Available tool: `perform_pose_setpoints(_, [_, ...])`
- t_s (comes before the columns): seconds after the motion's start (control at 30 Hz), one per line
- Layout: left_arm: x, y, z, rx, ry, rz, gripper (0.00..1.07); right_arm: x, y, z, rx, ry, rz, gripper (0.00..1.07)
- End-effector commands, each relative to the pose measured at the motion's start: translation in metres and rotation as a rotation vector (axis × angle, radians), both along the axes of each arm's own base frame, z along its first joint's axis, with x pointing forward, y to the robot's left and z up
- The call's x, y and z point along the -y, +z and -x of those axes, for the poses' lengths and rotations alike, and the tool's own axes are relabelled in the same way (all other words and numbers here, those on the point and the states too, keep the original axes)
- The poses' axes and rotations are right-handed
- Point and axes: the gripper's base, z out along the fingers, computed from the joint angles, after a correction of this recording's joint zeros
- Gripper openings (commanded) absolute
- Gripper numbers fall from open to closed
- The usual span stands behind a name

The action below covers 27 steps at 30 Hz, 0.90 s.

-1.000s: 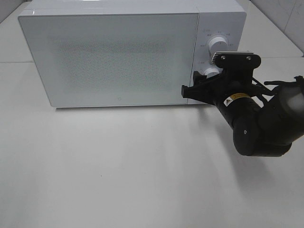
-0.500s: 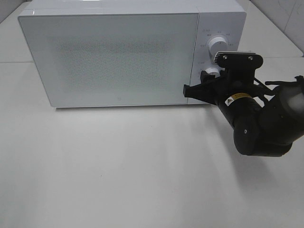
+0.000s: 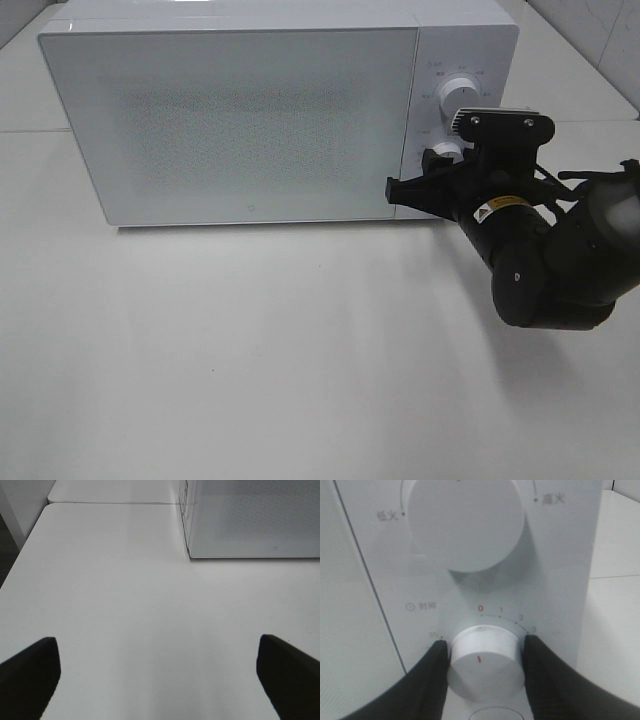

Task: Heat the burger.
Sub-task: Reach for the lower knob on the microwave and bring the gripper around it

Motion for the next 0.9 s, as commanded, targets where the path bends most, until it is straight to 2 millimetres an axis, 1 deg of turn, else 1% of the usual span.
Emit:
perform_pose_setpoints(0.03, [0.0000, 0.0002, 0.0023, 0.016, 0.005, 0.006, 1.01, -0.0030, 0.0102, -0.0029, 0.088, -0.002, -0.121, 0.25])
perform_pose_setpoints(0.07, [0.0000, 0.0002, 0.0023, 0.016, 0.005, 0.006, 1.01, -0.0030, 0.0102, -0.0029, 0.082, -0.010, -0.167, 0.25])
perform_pose_setpoints(0.1, [0.0000, 0.0002, 0.0023, 0.016, 0.005, 0.006, 1.01, -0.0030, 0.0102, -0.0029, 0.082, -0.010, -0.167, 0.25])
perform_pose_setpoints(0.17, [0.0000, 0.0002, 0.0023, 0.016, 0.005, 0.006, 1.01, -0.0030, 0.0102, -0.0029, 0.054, -0.046, -0.395, 0.26])
perform_pose_setpoints(0.2, [0.0000, 0.0002, 0.0023, 0.016, 0.005, 0.006, 1.01, -0.0030, 0.0102, -0.0029, 0.054, -0.046, -0.395, 0.26])
perform_pose_setpoints(0.23, [0.0000, 0.0002, 0.0023, 0.016, 0.005, 0.006, 1.01, -0.0030, 0.0102, -0.0029, 0.045, -0.058, -0.470, 0.26])
perform_pose_setpoints(0.27, [0.0000, 0.0002, 0.0023, 0.016, 0.005, 0.006, 1.01, -0.0030, 0.0102, -0.0029, 0.045, -0.058, -0.470, 0.26])
perform_pose_setpoints(0.3, [0.0000, 0.0002, 0.0023, 0.016, 0.005, 0.006, 1.01, -0.0030, 0.0099, -0.0028, 0.025, -0.080, -0.603, 0.26])
perform_pose_setpoints(0.33, [0.0000, 0.0002, 0.0023, 0.016, 0.005, 0.006, 1.01, -0.0030, 0.0095, -0.0028, 0.011, -0.093, -0.671, 0.26])
perform_pose_setpoints(0.37, [0.0000, 0.0002, 0.0023, 0.016, 0.005, 0.006, 1.01, -0.0030, 0.0095, -0.0028, 0.011, -0.093, -0.671, 0.26])
perform_pose_setpoints(0.43, [0.0000, 0.0002, 0.0023, 0.016, 0.005, 0.006, 1.01, -0.0021, 0.0093, -0.0029, -0.014, -0.139, -0.884, 0.26])
perform_pose_setpoints(0.47, [0.0000, 0.0002, 0.0023, 0.016, 0.005, 0.006, 1.01, -0.0021, 0.0093, -0.0029, -0.014, -0.139, -0.884, 0.26])
perform_pose_setpoints(0.53, [0.0000, 0.0002, 0.0023, 0.016, 0.005, 0.006, 1.01, -0.0014, 0.0092, -0.0029, -0.026, -0.165, -1.000, 0.26])
perform_pose_setpoints(0.57, [0.0000, 0.0002, 0.0023, 0.016, 0.005, 0.006, 1.01, -0.0014, 0.0092, -0.0029, -0.026, -0.165, -1.000, 0.26])
perform_pose_setpoints(0.6, [0.0000, 0.0002, 0.0023, 0.016, 0.005, 0.006, 1.01, -0.0014, 0.0092, -0.0029, -0.031, -0.172, -1.042, 0.26])
perform_pose_setpoints(0.63, [0.0000, 0.0002, 0.0023, 0.016, 0.005, 0.006, 1.01, -0.0014, 0.0094, -0.0030, -0.040, -0.186, -1.129, 0.26])
perform_pose_setpoints(0.67, [0.0000, 0.0002, 0.0023, 0.016, 0.005, 0.006, 1.01, -0.0014, 0.0094, -0.0030, -0.040, -0.186, -1.129, 0.26])
perform_pose_setpoints(0.7, [0.0000, 0.0002, 0.0023, 0.016, 0.005, 0.006, 1.01, -0.0014, 0.0094, -0.0030, -0.045, -0.191, -1.164, 0.27])
perform_pose_setpoints(0.73, [0.0000, 0.0002, 0.0023, 0.016, 0.005, 0.006, 1.01, -0.0013, 0.0096, -0.0030, -0.052, -0.203, -1.243, 0.27])
perform_pose_setpoints(0.83, [0.0000, 0.0002, 0.0023, 0.016, 0.005, 0.006, 1.01, -0.0013, 0.0098, -0.0030, -0.056, -0.209, -1.290, 0.27])
perform_pose_setpoints(0.9, [0.0000, 0.0002, 0.0023, 0.016, 0.005, 0.006, 1.01, -0.0012, 0.0104, -0.0031, -0.075, -0.235, -1.480, 0.27])
